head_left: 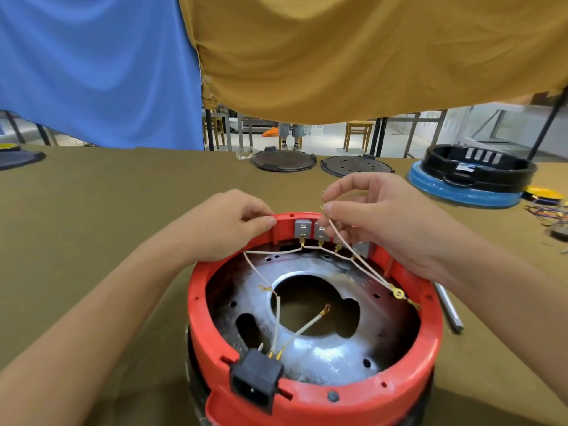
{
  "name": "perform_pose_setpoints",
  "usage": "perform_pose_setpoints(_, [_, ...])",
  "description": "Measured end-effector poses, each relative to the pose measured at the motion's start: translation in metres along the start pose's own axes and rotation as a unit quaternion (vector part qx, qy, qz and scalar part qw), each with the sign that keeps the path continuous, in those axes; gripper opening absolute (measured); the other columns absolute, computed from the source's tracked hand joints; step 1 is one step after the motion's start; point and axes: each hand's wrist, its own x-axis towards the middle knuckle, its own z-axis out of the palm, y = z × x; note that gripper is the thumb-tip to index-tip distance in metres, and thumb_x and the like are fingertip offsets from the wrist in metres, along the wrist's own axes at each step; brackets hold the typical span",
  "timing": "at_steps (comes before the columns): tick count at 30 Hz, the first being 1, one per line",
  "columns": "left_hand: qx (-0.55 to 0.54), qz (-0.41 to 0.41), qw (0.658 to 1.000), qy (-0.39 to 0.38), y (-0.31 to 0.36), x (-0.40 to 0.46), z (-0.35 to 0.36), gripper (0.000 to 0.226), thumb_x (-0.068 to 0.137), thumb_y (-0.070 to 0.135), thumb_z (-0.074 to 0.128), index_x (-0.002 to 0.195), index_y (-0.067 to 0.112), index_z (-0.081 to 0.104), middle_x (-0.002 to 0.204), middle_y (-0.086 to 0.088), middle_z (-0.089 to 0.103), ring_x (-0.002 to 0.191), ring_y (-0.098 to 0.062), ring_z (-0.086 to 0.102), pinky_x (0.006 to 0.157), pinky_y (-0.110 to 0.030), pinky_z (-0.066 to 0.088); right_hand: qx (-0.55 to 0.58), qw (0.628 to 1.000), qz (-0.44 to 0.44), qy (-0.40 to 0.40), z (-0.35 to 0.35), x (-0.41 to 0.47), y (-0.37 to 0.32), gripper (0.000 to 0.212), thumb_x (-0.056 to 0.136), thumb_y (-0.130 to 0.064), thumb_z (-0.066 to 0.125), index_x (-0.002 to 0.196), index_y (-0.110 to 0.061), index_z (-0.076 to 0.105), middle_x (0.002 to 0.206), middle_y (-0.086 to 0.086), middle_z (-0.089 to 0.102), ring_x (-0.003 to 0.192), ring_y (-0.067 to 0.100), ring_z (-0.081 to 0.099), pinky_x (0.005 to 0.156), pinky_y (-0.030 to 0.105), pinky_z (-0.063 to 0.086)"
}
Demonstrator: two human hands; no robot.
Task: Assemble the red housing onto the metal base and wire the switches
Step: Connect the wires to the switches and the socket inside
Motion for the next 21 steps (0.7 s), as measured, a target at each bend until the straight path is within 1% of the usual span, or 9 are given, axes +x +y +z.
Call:
perform_pose_setpoints(3, [0.035,-0.008,0.998,0.051,-0.001,-0.001,-0.003,0.018,0.098,0.028,0.056,0.111,0.031,0.068,0.092,0.017,0.066,0.082,-0.001,0.060,0.082,-0.028,0.046,-0.009,1.000,0.002,0.004,-0.006,-0.001,-0.004,0.014,0.084,0.000,0.070,0.096,-0.007,0.070,0.083,0.013,0.076,0.068,0.018,0.066,0.064,0.023,0.057])
perform_pose_setpoints(6, [0.104,-0.034,0.988,0.107,-0.002,-0.004,-0.006,0.019,0.099,0.023,0.052,0.111,0.032,0.064,0.096,0.015,0.066,0.092,-0.015,0.060,0.080,-0.030,0.043,-0.009,1.000,0.022,-0.004,-0.011,-0.002,-0.007,0.027,0.078,0.002,0.077,0.101,-0.005,0.066,0.085,0.018,0.075,0.064,0.018,0.066,0.061,0.023,0.058])
perform_pose_setpoints(9, [0.164,-0.056,0.984,0.029,-0.001,-0.005,-0.009,0.024,0.101,0.024,0.043,0.121,0.030,0.055,0.112,0.005,0.067,0.101,-0.020,0.058,0.081,-0.032,0.043,-0.072,0.997,0.032,0.013,-0.010,-0.001,-0.004,0.021,0.079,0.001,0.077,0.097,-0.003,0.068,0.079,0.018,0.074,0.064,0.021,0.066,0.061,0.023,0.058])
perform_pose_setpoints(10, [0.158,-0.060,0.986,-0.011,0.000,-0.006,-0.012,0.025,0.101,0.026,0.042,0.122,0.031,0.053,0.110,0.005,0.067,0.096,-0.017,0.058,0.077,-0.031,0.043,-0.082,0.996,0.034,0.019,-0.009,-0.001,-0.003,0.017,0.079,0.001,0.076,0.094,-0.002,0.070,0.078,0.020,0.074,0.065,0.022,0.066,0.062,0.025,0.060])
perform_pose_setpoints(12, [0.124,-0.066,0.988,-0.065,0.000,-0.009,-0.020,0.027,0.094,0.036,0.046,0.120,0.036,0.051,0.092,0.010,0.065,0.079,-0.007,0.057,0.063,-0.026,0.040,-0.092,0.995,0.041,0.027,-0.007,-0.001,-0.001,0.011,0.081,0.003,0.074,0.091,-0.001,0.072,0.079,0.022,0.073,0.065,0.024,0.065,0.065,0.028,0.060])
perform_pose_setpoints(15, [0.059,-0.067,0.992,-0.084,-0.001,-0.011,-0.022,0.033,0.080,0.049,0.050,0.112,0.043,0.052,0.069,0.013,0.062,0.059,0.003,0.056,0.056,-0.024,0.037,-0.139,0.988,0.057,0.019,-0.003,0.000,-0.002,0.012,0.081,0.000,0.075,0.092,-0.003,0.071,0.075,0.016,0.075,0.061,0.022,0.068,0.062,0.027,0.061])
perform_pose_setpoints(17, [0.005,-0.051,0.997,-0.050,-0.002,-0.006,-0.013,0.026,0.086,0.045,0.055,0.111,0.039,0.056,0.077,0.014,0.065,0.064,0.003,0.060,0.062,-0.026,0.045,-0.173,0.983,0.069,0.005,0.000,0.002,-0.003,0.015,0.082,-0.002,0.076,0.093,-0.005,0.066,0.072,0.012,0.075,0.062,0.021,0.072,0.063,0.029,0.062])
perform_pose_setpoints(19, [-0.036,-0.035,0.999,-0.008,0.000,0.000,-0.003,0.024,0.093,0.038,0.056,0.117,0.034,0.059,0.093,0.015,0.064,0.081,-0.003,0.063,0.075,-0.027,0.051,-0.198,0.977,0.080,0.000,0.004,0.006,-0.003,0.021,0.083,-0.002,0.075,0.095,-0.006,0.058,0.074,0.013,0.075,0.069,0.027,0.074,0.072,0.041,0.063])
perform_pose_setpoints(21, [-0.059,-0.021,0.998,-0.001,0.002,0.003,0.003,0.018,0.094,0.032,0.055,0.110,0.035,0.063,0.091,0.017,0.065,0.081,-0.004,0.064,0.076,-0.029,0.055,-0.198,0.976,0.093,0.004,0.008,0.008,-0.001,0.029,0.084,0.001,0.072,0.100,-0.007,0.049,0.077,0.019,0.075,0.073,0.035,0.074,0.079,0.053,0.060])
